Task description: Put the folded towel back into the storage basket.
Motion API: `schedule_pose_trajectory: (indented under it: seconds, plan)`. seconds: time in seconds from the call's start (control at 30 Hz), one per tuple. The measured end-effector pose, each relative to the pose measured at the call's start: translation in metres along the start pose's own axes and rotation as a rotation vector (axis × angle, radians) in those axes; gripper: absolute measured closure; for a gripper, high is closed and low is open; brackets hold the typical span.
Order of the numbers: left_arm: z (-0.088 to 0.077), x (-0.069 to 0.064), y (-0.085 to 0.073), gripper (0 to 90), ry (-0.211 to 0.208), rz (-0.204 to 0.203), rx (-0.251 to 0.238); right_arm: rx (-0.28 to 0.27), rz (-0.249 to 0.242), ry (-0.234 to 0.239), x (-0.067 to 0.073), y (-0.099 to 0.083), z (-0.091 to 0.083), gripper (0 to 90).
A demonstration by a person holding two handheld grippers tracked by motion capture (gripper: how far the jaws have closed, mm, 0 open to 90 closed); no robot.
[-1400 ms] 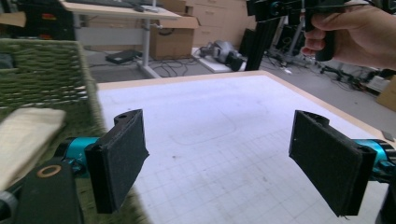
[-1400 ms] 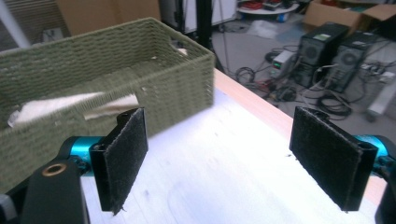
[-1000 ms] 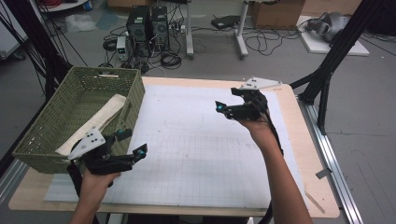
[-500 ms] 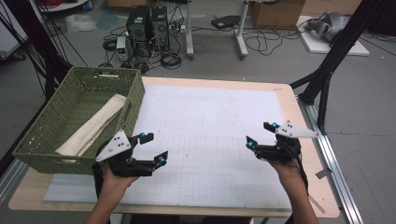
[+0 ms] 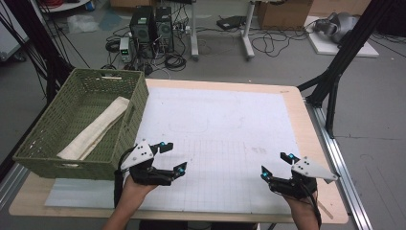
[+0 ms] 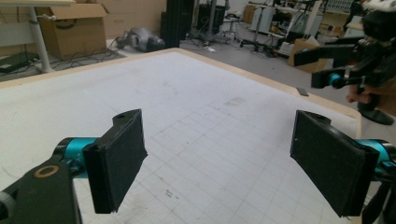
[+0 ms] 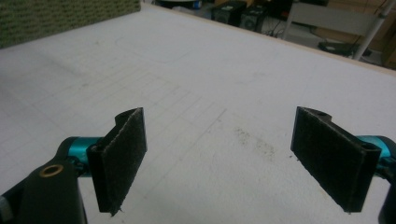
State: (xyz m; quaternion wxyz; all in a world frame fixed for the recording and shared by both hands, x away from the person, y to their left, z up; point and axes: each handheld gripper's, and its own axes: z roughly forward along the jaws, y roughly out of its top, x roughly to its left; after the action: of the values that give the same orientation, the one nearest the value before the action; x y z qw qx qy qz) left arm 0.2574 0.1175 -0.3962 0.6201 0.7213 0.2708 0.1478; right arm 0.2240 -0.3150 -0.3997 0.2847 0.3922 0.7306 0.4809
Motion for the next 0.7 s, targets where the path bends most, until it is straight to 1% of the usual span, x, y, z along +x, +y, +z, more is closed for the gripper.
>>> schedule_pose_trajectory:
  seconds: [0.1, 0.23, 0.27, 0.3, 0.43, 0.5, 0.7]
  plan:
    - [0.0, 0.0, -0.003, 18.2, 0.019, 0.001, 0.0, -0.002, -0.013, 0.001, 0.0, 0.0, 0.0, 16.7]
    - [-0.004, 0.001, -0.004, 18.3, 0.029, 0.004, -0.011, -0.003, 0.004, -0.001, 0.001, 0.0, 0.0, 16.7]
    - [-0.004, 0.001, -0.004, 18.3, 0.032, 0.009, -0.01, -0.005, -0.003, -0.002, 0.001, 0.001, 0.0, 16.7]
    - [-0.005, 0.001, -0.005, 18.4, 0.035, 0.006, -0.014, -0.007, -0.004, -0.002, 0.001, 0.001, 0.0, 16.7]
    - [-0.009, 0.001, -0.007, 18.5, 0.04, 0.014, -0.009, -0.008, -0.002, -0.011, 0.003, 0.003, 0.003, 16.7]
    - [-0.01, 0.001, -0.008, 18.6, 0.043, 0.005, -0.009, -0.009, -0.008, -0.01, 0.003, 0.003, 0.004, 16.7]
    - [-0.013, 0.002, -0.008, 18.6, 0.052, 0.003, -0.016, -0.008, -0.012, -0.01, 0.006, 0.004, 0.008, 16.7]
